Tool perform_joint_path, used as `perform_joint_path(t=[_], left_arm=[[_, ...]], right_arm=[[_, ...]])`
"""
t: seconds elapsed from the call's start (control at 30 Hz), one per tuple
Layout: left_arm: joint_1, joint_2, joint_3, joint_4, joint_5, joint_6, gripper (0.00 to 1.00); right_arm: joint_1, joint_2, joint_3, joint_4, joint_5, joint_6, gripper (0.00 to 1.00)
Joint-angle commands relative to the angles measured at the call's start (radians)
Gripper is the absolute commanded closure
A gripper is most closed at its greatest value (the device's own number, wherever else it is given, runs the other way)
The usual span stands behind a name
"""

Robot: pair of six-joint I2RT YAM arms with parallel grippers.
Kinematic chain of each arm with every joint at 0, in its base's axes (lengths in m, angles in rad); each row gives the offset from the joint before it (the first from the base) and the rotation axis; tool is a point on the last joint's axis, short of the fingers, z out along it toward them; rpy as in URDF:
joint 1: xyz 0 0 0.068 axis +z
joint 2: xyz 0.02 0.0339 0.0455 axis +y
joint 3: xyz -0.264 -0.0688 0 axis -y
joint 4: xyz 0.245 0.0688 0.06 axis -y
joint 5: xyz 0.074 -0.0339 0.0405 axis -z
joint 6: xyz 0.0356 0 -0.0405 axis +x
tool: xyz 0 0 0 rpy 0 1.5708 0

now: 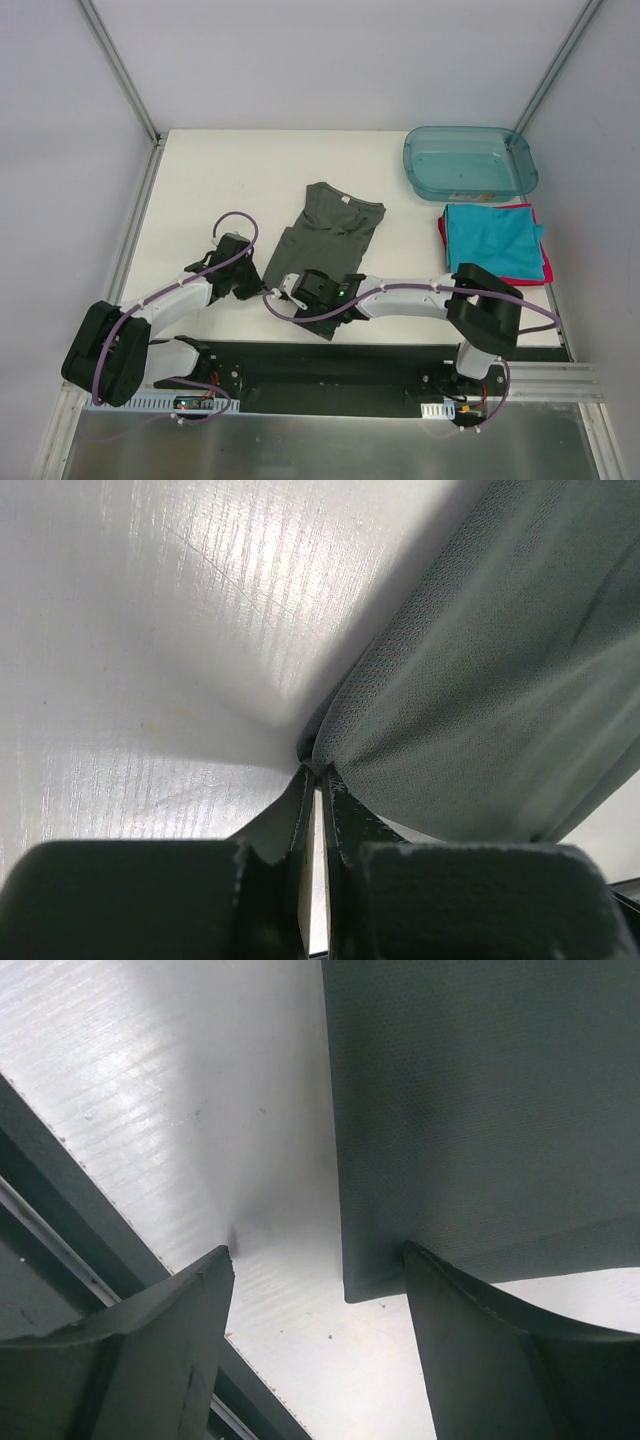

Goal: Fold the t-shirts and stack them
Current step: Grab one side of the 2/3 rectangular tshirt with both arms

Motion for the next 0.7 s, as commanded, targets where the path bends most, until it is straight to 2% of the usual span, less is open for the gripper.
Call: perform_joint_path(t=[0.0,0.27,0.37,0.53,0.67], left_arm=[[0.006,-0.017,-0.017,-0.027,-0.033,0.034,1.00],[0.006,-0.026,-0.008,-0.027,-0.047,0.047,1.00],[0.006,-0.034,0.003,-0.029,-0.052,0.063,1.00],[0.006,-0.044,0.015,-0.029,-0.061,0.083,1.00],[0.006,-0.069,0.032,-0.041,-0.070,0.094,1.00]], right_arm=[[0.005,0.043,0.055,-0.037,0.052,-0.024,0.32],[0.002,0.056,0.059,-0.089,0.141,-0.003,0.41],[0.004,0.059,0.051,-0.094,0.152,0.000,0.48],[0.002,0.082,0.062,-0.099,0.156,-0.007,0.61],[0.005,0.080,0.074,-0.076,0.100,-0.011,0.82]])
